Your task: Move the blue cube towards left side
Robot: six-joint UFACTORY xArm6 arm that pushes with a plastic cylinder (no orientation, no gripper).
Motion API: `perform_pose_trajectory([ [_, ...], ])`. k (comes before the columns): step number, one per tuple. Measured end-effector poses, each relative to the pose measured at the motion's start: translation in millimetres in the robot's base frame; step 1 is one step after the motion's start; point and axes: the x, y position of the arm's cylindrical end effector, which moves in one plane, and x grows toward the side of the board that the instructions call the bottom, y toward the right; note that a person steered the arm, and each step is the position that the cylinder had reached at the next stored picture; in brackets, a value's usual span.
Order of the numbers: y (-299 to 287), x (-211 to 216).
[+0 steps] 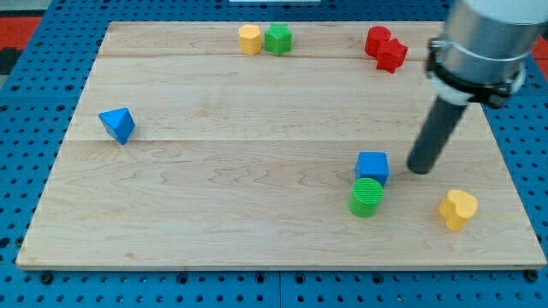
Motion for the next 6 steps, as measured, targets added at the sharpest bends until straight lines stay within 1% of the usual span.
perform_pose_trajectory([
  [2,-68,4],
  [4,-87,10],
  [5,-124,26],
  [6,-149,39],
])
